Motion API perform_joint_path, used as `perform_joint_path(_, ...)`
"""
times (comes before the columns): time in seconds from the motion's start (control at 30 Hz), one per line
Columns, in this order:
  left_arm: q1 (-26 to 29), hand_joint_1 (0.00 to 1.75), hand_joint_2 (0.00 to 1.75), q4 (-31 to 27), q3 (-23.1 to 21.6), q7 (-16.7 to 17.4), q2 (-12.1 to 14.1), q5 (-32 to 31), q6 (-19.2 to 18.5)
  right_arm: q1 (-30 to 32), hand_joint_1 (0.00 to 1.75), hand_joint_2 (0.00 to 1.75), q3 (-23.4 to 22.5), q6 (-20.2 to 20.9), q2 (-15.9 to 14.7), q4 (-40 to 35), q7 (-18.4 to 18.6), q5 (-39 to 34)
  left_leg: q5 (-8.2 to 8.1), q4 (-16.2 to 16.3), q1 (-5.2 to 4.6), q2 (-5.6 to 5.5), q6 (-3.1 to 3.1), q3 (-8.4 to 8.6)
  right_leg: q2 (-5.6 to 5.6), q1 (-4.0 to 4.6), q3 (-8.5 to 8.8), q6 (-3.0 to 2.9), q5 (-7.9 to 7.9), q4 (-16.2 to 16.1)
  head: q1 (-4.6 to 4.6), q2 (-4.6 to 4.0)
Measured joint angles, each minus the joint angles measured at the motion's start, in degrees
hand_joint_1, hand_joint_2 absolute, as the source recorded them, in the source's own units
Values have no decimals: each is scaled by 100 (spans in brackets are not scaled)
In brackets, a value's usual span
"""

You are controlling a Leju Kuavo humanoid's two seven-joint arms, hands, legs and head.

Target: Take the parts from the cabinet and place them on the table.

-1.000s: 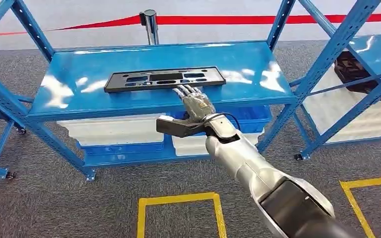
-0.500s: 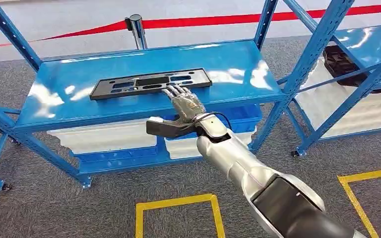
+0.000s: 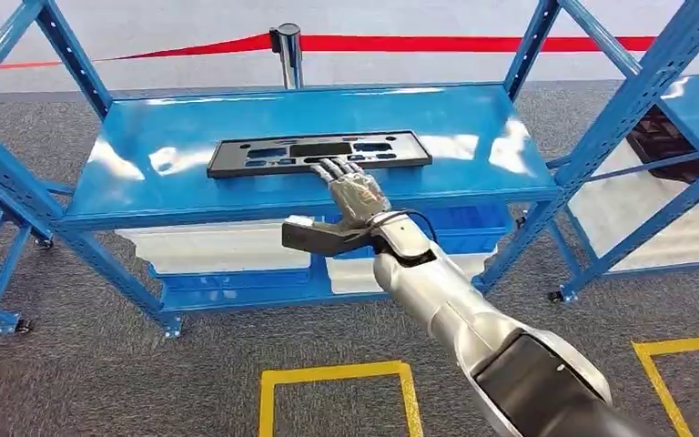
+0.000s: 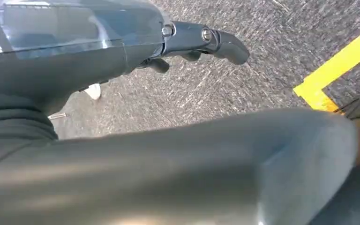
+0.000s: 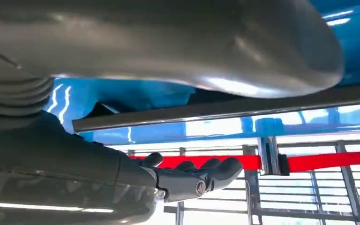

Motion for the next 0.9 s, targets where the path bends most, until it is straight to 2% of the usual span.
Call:
perform_joint_path(0.03,0,0,0,0,-2,-2,-2,-4,0,-10,0,0,0,0,0,0,-2,0,-24,-1,-1,-2,-6,34,0,33,239,-47,264,-527,20,0)
perform_joint_path(0.07,-1,0,0,0,-4,0,-2,-4,0,-17,0,0,0,0,-2,0,-2,0,-40,-3,-3,-2,-22,36,-1,75,345,-115,236,-736,22,0)
perform_joint_path(0.1,-11,0,0,0,-4,-2,-2,-4,4,-31,0,0,0,0,2,0,-2,0,-49,6,-32,-11,-50,12,8,95,401,-115,201,-878,15,0)
perform_joint_path(0.17,-4,0,0,0,-4,-2,-4,-4,0,-17,0,0,0,0,-9,0,-7,2,-32,-52,-7,-2,-98,27,28,118,396,-124,187,-861,17,0)
perform_joint_path(0.2,-3,0,0,0,-7,0,-4,-4,0,-19,0,0,0,0,-7,0,-7,2,-30,-76,-21,-2,-132,49,30,96,409,-139,198,-897,13,0)
perform_joint_path(0.23,-9,0,0,0,-4,0,-2,-4,2,-21,0,0,0,-2,11,-4,-9,2,-73,-42,-12,8,-154,53,27,2,462,-163,221,-950,-5,0)
perform_joint_path(0.27,-11,0,0,0,-4,-2,-2,-4,4,-33,0,0,0,-2,11,-4,-9,2,-176,122,-39,19,-161,-3,25,1,489,-188,214,-969,-41,0)
perform_joint_path(0.3,-12,0,0,0,-4,-2,-2,-4,4,-41,0,0,0,-2,13,-4,-15,2,-357,466,-34,19,-163,-161,16,1,508,-221,205,-969,-109,0)
perform_joint_path(0.33,-10,0,0,0,-4,0,-2,-4,4,-35,0,0,0,-2,17,-4,-15,0,-555,926,-27,21,-170,-380,8,2,525,-236,193,-968,-168,0)
perform_joint_path(0.37,-3,0,0,0,-4,0,-2,-4,4,-19,0,0,0,-2,17,-4,-15,2,-730,1426,-19,22,-179,-641,3,2,534,-246,183,-967,-188,0)
perform_joint_path(0.4,3,0,0,0,-4,0,-2,-4,4,1,0,0,0,-2,15,-4,-15,2,-767,1713,-6,22,-188,-814,3,1,542,-246,173,-967,-205,0)
perform_joint_path(0.43,6,0,0,0,-7,0,-2,-4,4,18,0,0,0,-2,15,-4,-15,0,-660,1687,13,23,-197,-839,5,-8,556,-243,163,-966,-221,0)
perform_joint_path(0.47,5,0,0,0,-7,0,-2,-4,4,24,0,0,0,-2,15,-4,-15,2,-458,1413,31,26,-205,-734,13,-21,576,-218,145,-960,-230,0)
perform_joint_path(0.5,4,0,0,0,-4,-2,0,-4,4,25,0,0,0,-2,15,-4,-18,2,-194,953,51,32,-220,-532,20,-41,607,-188,124,-956,-234,0)
perform_joint_path(0.53,4,0,0,0,-4,-2,0,-7,9,23,0,0,0,-2,15,-4,-20,2,91,361,82,45,-244,-258,26,-66,648,-140,85,-940,-243,0)
perform_joint_path(0.57,3,0,0,0,-7,-2,-2,-9,9,18,0,0,0,-2,13,-4,-24,2,129,24,101,64,-293,-88,27,-38,663,-74,38,-914,-262,0)
perform_joint_path(0.6,-1,0,0,0,-9,-2,-4,-9,9,17,0,0,0,0,9,-4,-26,2,105,-19,72,13,-245,-77,36,-31,657,-43,17,-889,-304,0)
perform_joint_path(0.63,-7,0,0,0,-9,-4,-4,-9,9,19,0,0,0,0,9,-4,-35,2,99,-18,63,16,-219,-84,34,-29,669,-29,26,-919,-260,0)
perform_joint_path(0.7,-3,0,0,0,-7,-2,-2,-9,11,18,0,0,0,4,9,-6,-37,2,94,-18,30,3,-139,-88,29,-58,700,12,37,-971,-247,0)
perform_joint_path(0.73,-4,0,0,0,-7,-4,-2,-9,13,16,0,0,-2,7,9,-7,-37,2,107,-39,60,7,-100,-74,25,-69,696,34,10,-962,-247,0)
perform_joint_path(0.77,-5,0,0,0,-7,-11,-2,-15,17,10,0,0,-2,7,7,-7,-35,2,100,-41,65,8,-78,-66,9,-69,645,40,-79,-822,-219,0)
perform_joint_path(0.8,-8,0,0,0,-7,-11,-2,-17,20,1,0,0,-2,7,7,-7,-35,2,90,-41,65,12,-53,-58,8,-58,482,44,-252,-503,-160,0)
perform_joint_path(0.87,-6,0,0,0,-9,-11,-2,-17,20,17,0,0,-2,11,0,-7,-35,2,65,-42,52,21,-15,-42,8,-46,-6,45,-624,423,-94,0)
perform_joint_path(0.9,-6,0,0,0,-9,-9,-2,-17,20,37,0,0,-2,11,-13,-7,-35,2,51,-41,43,21,-1,-31,8,-43,-235,41,-699,803,-68,0)
